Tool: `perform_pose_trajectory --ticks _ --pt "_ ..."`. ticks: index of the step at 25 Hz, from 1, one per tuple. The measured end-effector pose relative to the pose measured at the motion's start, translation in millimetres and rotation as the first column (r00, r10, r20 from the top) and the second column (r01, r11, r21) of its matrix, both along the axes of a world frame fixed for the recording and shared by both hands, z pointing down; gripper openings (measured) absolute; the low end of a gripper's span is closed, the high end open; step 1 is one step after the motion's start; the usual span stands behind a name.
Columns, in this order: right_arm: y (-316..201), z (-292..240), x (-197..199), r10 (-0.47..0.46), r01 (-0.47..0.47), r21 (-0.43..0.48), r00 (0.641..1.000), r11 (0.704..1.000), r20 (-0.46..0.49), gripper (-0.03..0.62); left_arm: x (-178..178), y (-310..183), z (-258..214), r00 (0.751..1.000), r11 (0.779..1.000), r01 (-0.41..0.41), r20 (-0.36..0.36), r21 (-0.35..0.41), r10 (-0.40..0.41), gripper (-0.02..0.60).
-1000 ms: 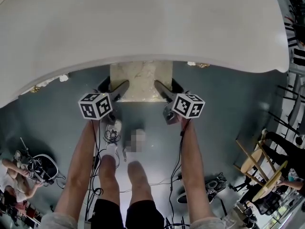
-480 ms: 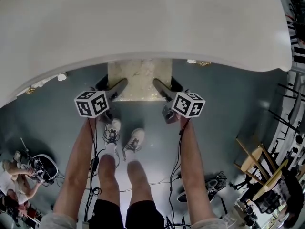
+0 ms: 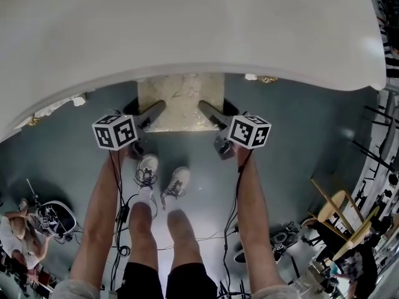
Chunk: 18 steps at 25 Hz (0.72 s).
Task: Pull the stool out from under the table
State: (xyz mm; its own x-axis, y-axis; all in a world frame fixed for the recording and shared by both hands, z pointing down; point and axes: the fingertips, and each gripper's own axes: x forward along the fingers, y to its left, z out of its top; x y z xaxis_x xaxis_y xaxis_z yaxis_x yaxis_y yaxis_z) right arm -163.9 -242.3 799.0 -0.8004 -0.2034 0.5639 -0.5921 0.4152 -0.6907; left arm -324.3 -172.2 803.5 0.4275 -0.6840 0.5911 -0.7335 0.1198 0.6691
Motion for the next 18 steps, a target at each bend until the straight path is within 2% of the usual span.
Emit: perform_pose_trajectory --ticks 9,18 --pt "0.4 -1.3 1.6 0.012 -0.012 0.041 1.0 0.999 0.006 0.38 -1.8 -1.0 -1.7 0.999 0.999 -0.009 0.044 0.032 0.008 0.387" --pt "9.3 -22.1 6.3 0.066 -0.067 0.027 0.997 0.997 0.031 0.379 -3.2 2.4 -22.5 0.999 0.999 -0.014 0.029 0.036 0.013 0.385"
